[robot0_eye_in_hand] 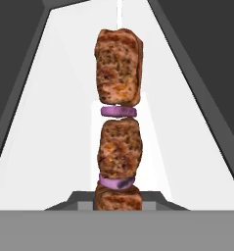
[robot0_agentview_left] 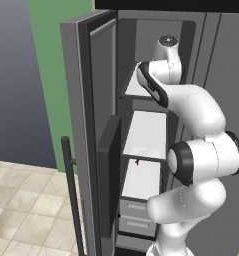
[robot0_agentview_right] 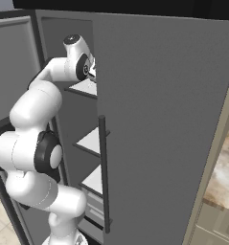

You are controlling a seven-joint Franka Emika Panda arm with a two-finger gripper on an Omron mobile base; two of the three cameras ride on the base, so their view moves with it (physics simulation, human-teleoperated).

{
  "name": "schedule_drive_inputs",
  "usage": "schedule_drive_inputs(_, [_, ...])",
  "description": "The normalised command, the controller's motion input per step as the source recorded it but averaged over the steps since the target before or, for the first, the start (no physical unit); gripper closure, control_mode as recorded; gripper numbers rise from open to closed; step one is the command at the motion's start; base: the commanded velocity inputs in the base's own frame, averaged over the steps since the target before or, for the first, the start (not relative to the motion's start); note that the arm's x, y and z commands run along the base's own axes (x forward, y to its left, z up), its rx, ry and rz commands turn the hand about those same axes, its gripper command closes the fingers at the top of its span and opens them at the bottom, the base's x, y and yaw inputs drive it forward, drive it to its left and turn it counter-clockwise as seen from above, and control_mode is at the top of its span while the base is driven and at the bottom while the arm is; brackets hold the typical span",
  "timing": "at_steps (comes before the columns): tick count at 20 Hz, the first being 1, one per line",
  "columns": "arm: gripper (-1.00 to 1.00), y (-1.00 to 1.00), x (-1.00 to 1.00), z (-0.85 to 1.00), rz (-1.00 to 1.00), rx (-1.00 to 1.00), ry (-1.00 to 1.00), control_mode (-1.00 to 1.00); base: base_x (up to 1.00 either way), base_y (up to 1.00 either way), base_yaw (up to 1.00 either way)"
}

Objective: Store the kebab skewer in the freezer for long-term storage. Close the freezer door after placing the cooked food.

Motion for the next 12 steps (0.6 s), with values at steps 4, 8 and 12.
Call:
schedule_drive_inputs(4, [1.00, 0.01, 0.28, -0.06, 0.00, -0.01, 0.04, -1.00, 0.00, 0.00, 0.00])
schedule_drive_inputs(8, [1.00, 0.00, 0.36, -0.05, 0.00, 0.00, 0.01, -1.00, 0.00, 0.00, 0.00])
schedule_drive_inputs(12, [1.00, 0.00, 0.40, -0.05, 0.00, 0.00, 0.02, -1.00, 0.00, 0.00, 0.00])
